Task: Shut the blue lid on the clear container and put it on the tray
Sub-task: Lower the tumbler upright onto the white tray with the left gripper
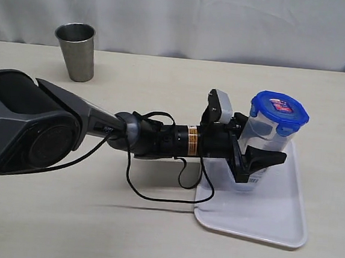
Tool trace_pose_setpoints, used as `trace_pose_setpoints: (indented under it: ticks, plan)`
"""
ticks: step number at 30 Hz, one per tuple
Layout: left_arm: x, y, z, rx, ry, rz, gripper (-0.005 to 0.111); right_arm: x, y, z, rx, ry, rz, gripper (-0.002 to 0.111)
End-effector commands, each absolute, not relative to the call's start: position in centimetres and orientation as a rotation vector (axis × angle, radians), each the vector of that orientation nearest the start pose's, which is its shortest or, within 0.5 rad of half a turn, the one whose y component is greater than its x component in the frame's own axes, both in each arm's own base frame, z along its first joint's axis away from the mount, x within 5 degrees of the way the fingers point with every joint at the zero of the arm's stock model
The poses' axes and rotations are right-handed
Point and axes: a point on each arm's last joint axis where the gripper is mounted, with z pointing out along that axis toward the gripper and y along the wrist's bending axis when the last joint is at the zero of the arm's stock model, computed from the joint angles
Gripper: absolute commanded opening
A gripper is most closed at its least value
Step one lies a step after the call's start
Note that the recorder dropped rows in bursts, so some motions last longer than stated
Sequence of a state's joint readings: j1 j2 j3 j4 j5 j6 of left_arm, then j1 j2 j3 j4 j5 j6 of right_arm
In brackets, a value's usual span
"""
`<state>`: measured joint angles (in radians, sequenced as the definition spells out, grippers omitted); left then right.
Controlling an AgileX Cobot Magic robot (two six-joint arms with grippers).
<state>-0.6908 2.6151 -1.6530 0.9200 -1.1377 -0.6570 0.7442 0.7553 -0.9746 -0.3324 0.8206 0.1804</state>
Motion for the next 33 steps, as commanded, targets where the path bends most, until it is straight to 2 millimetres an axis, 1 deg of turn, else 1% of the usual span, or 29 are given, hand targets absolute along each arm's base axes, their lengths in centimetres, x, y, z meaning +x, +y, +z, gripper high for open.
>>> trace_pose_setpoints:
  ticks: [1,2,4,5,9,10,12,18,28,33]
  plan:
    - [34.5,-37.4,5.0,1.087,1.329,-1.244,0.003,11.2,7.3,40.0,-0.644,1.93,0.187,0.004]
    - [34.5,-37.4,5.0,1.087,1.329,-1.244,0.007,11.2,7.3,40.0,-0.644,1.93,0.187,0.004]
    - [34.5,-37.4,5.0,1.091,1.322,-1.237,0.021,11.2,7.3,40.0,-0.644,1.93,0.187,0.004]
    - [34.5,-37.4,5.0,1.096,1.315,-1.233,0.03,11.2,7.3,40.0,-0.644,1.93,0.187,0.004]
    - [34.6,-37.2,5.0,1.099,1.302,-1.222,0.075,11.2,7.3,40.0,-0.644,1.93,0.187,0.004]
    - [34.6,-37.2,5.0,1.1,1.304,-1.221,0.084,11.2,7.3,40.0,-0.644,1.93,0.187,0.004]
    - [34.8,-37.0,4.9,1.107,1.314,-1.216,0.094,11.2,7.3,40.0,-0.644,1.93,0.187,0.004]
    - [35.6,-36.0,5.0,1.108,1.307,-1.21,0.096,11.2,7.3,40.0,-0.644,1.93,0.187,0.004]
    - [35.7,-35.0,4.7,1.206,1.269,-1.233,0.096,11.2,7.3,40.0,-0.644,1.93,0.187,0.004]
    - [36.0,-34.3,5.3,1.256,1.251,-1.231,0.096,11.2,7.3,40.0,-0.644,1.93,0.187,0.004]
